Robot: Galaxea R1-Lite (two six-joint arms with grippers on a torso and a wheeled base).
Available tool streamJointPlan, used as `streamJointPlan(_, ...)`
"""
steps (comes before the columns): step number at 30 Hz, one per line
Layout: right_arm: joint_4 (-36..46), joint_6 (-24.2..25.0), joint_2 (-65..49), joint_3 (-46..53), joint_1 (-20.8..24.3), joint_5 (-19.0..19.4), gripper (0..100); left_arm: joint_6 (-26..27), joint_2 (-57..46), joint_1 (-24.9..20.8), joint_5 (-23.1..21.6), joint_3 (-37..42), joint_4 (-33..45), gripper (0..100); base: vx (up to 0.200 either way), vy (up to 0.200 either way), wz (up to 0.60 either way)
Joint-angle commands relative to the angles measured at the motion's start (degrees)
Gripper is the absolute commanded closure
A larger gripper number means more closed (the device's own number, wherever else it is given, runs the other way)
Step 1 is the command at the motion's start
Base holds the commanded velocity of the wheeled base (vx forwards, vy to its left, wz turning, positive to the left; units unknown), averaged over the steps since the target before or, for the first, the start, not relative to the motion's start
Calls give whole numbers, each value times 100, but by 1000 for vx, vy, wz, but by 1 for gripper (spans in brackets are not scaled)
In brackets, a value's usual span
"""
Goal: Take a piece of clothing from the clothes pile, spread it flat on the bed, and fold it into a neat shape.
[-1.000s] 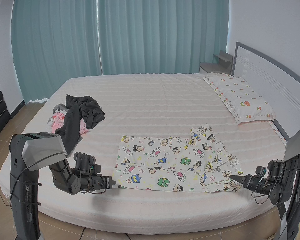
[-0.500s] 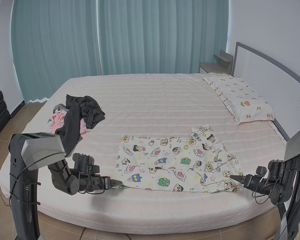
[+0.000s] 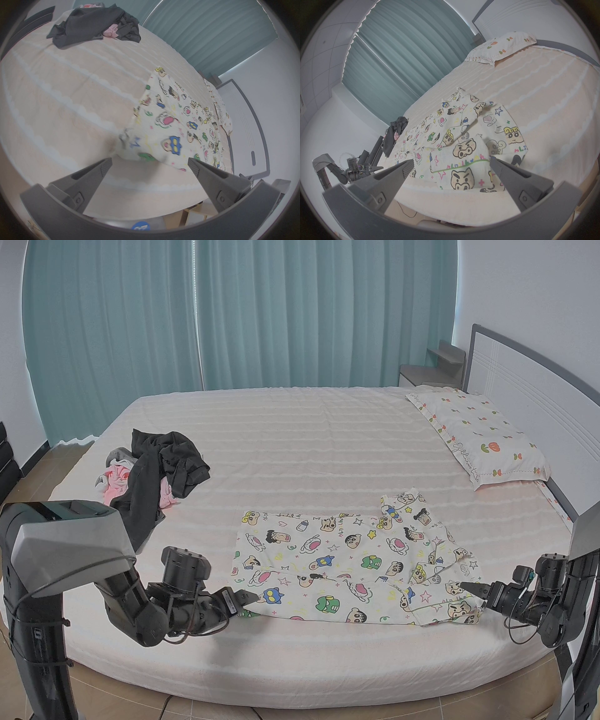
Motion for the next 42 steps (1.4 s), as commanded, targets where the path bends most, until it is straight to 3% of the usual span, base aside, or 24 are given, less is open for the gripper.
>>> streamJointPlan(1, -102, 195, -133, 281, 273, -451, 0, -576, 248, -724, 613, -129, -40, 0, 0, 0, 0)
streamJointPlan(12, -102, 221, -106, 755, 281, -486, 0, -804, 643, -934, 1519, -454, -14, 0, 0, 0, 0)
streamJointPlan(13, -102, 221, -89, 773, 281, -486, 0, -804, 810, -996, 1835, -603, -31, 0, 0, 0, 0)
streamJointPlan(16, -102, 221, -45, 773, 281, -486, 0, -760, 1003, -1075, 2143, -718, -14, 0, 0, 0, 0)
streamJointPlan(36, -102, 221, 25, 1019, 290, -522, 0, -611, 1311, -847, 2301, -1447, 92, 0, 0, 0, 0)
streamJointPlan(37, -102, 221, 25, 1019, 290, -530, 0, -611, 1302, -847, 2301, -1447, 100, 100, 0, 0, 0)
streamJointPlan(42, -102, 239, 228, 1054, 317, -926, 0, -611, 1311, -838, 2503, -1447, 100, 100, 0, 0, 0)
